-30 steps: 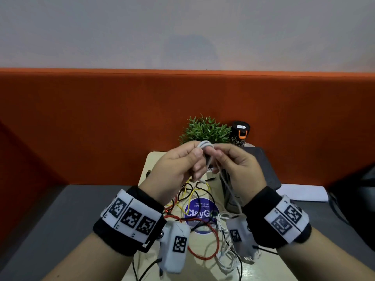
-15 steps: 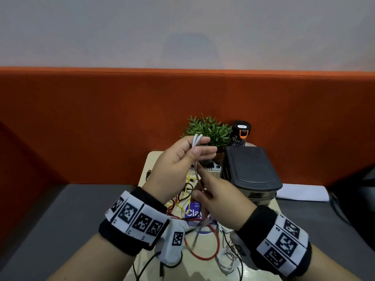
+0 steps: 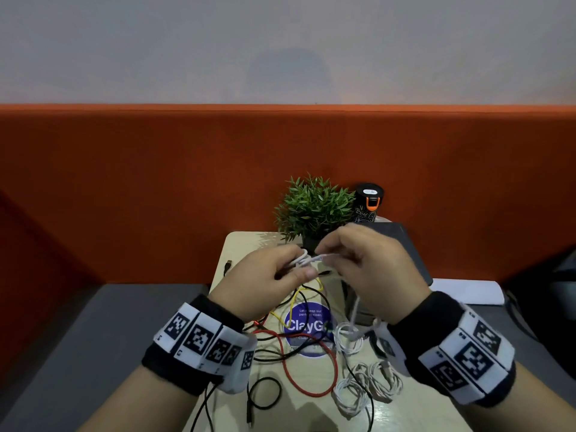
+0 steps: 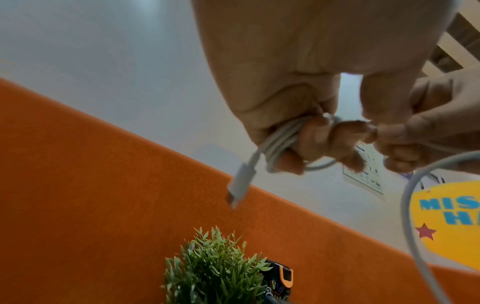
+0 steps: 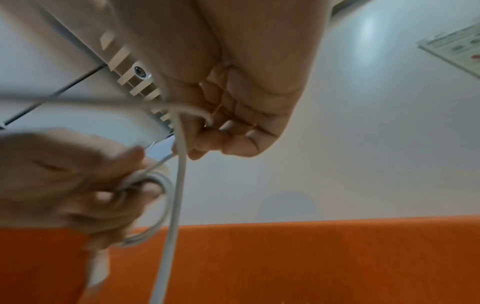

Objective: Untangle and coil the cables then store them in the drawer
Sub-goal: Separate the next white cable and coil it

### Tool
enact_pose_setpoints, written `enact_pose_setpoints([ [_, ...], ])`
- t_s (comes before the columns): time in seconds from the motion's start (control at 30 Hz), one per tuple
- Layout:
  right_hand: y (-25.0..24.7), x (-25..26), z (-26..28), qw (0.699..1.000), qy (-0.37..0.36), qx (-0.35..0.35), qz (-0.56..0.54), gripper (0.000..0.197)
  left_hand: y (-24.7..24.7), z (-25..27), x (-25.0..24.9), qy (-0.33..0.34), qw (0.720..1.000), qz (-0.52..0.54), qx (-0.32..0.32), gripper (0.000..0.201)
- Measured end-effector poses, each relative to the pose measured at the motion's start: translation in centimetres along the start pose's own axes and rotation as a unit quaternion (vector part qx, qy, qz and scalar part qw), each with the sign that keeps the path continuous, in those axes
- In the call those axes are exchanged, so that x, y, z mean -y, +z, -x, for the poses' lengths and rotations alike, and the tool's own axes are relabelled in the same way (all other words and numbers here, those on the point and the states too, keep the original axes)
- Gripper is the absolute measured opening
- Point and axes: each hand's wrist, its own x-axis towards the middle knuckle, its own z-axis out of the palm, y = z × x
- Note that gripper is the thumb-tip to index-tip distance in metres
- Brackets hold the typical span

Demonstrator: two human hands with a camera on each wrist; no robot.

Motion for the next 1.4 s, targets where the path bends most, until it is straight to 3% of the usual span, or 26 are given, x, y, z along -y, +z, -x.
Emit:
enact_pose_setpoints([
  [0.1,-0.6,-0.8,-0.5,0.999,-0.023,-0.037,0.022,0.011,-0.3,0.4,-0.6,-0.034,0.987,0.148,0.057,0.020],
  [0.2,0.1,-1.9,-0.4,0.998,-0.011,-0.067,0.006,0.012,-0.6,0.5,-1.3,-0.038,0.914,0.396,0.082,0.020],
  [0.3,1.6,-2.0,0.3,0.997,0.017,-0.072,0.024,0.022,-0.5,0.3,-1.9,-0.002,0.874,0.484,0.047,0.023],
  [0.4,3.3,-1.2,1.2,0.992,0.100,0.003,-0.080,0.027,-0.2,0.1,-2.3,0.024,0.828,0.560,0.033,0.025],
  [0.47,4.3,-0.5,1.6,0.976,0.145,0.066,-0.151,0.033,0.0,0.1,-2.5,0.024,0.810,0.586,0.026,0.022],
  [0.5,4.7,-0.5,1.8,0.976,0.148,0.095,-0.131,0.035,-0.1,0.1,-2.6,0.019,0.807,0.590,0.013,0.022],
  [0.6,5.3,-0.5,2.3,0.978,0.122,0.157,-0.063,0.036,-0.3,-0.1,-2.6,0.011,0.831,0.554,-0.050,0.026],
  [0.77,5.3,-0.5,2.5,0.949,0.184,0.185,-0.177,0.037,0.4,-0.3,-2.1,0.033,0.884,0.446,-0.135,0.034],
  [0.9,5.7,-0.6,2.7,0.881,0.254,0.166,-0.362,0.032,0.7,-0.6,-1.6,0.039,0.881,0.428,-0.200,0.032],
  [1.0,5.5,-0.5,2.6,0.866,0.275,0.153,-0.389,0.017,0.7,-0.6,-1.2,0.043,0.874,0.430,-0.220,0.029],
  [1.07,5.4,-0.4,2.6,0.875,0.264,0.160,-0.374,0.012,0.8,-0.6,-0.9,0.043,0.894,0.389,-0.220,0.022],
  [1.23,4.1,0.3,2.1,0.930,0.204,0.154,-0.263,0.019,1.3,-0.4,0.6,0.016,0.963,0.211,-0.165,0.012],
  [1.4,1.9,0.6,1.1,0.983,0.113,0.142,-0.037,0.018,1.3,-0.1,0.7,0.012,0.997,0.047,-0.059,0.021],
])
